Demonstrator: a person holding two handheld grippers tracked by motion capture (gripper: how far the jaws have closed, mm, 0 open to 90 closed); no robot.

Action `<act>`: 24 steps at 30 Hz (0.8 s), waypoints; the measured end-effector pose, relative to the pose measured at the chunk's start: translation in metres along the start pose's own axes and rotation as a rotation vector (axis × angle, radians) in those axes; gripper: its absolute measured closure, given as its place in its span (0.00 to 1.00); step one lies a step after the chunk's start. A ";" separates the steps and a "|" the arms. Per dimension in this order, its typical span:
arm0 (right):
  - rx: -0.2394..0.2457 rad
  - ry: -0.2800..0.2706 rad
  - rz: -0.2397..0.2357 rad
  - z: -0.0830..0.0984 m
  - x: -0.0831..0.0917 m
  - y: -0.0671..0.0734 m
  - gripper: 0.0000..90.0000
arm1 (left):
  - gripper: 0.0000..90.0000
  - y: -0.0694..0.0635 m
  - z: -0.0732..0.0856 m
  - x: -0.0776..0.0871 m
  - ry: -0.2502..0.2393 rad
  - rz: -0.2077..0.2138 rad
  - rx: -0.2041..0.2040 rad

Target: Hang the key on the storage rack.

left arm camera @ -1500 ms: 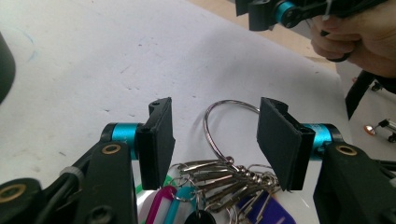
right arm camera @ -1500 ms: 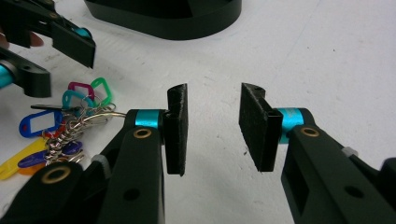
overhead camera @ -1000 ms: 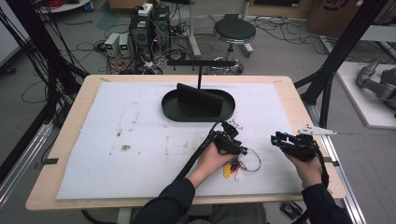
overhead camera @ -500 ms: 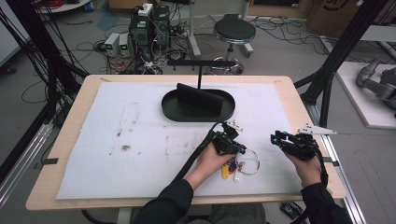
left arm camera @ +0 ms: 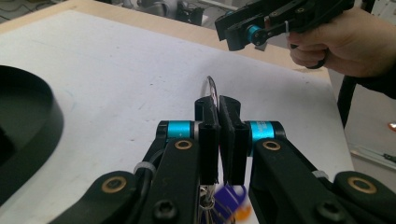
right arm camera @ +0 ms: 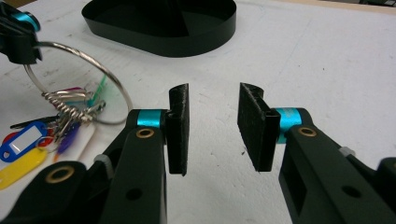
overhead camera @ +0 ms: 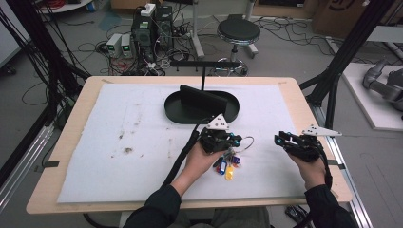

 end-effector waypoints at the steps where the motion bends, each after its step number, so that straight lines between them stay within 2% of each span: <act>1: 0.003 0.001 -0.002 0.000 0.000 0.000 0.72 | 0.96 0.001 0.002 0.003 -0.002 -0.004 -0.001; 3: 0.001 0.002 -0.003 0.000 -0.001 0.001 0.72 | 0.96 0.001 0.003 0.004 -0.002 -0.002 0.002; 7: 0.008 0.003 -0.005 -0.001 -0.003 0.002 0.72 | 0.96 0.000 0.010 0.004 0.031 -0.004 -0.018; 13: 0.007 0.004 -0.008 -0.002 -0.005 0.003 0.72 | 0.95 -0.001 0.011 0.002 0.037 0.001 -0.014; 18: 0.006 0.005 -0.007 -0.002 -0.006 0.003 0.72 | 0.95 0.002 0.018 -0.001 0.100 -0.013 -0.032; 24: 0.006 0.007 -0.007 -0.002 -0.005 0.003 0.72 | 0.96 0.002 0.020 -0.006 0.110 -0.008 -0.048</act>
Point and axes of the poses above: each handheld gripper's, and its own axes: x roughly backward along the jaws, z roughly out of its underside, y roughly to its left, the point moved 7 cm from there along -x, roughly forward along the jaws, and after that the axes turned 3 degrees about -x, right-handed, at the moved point
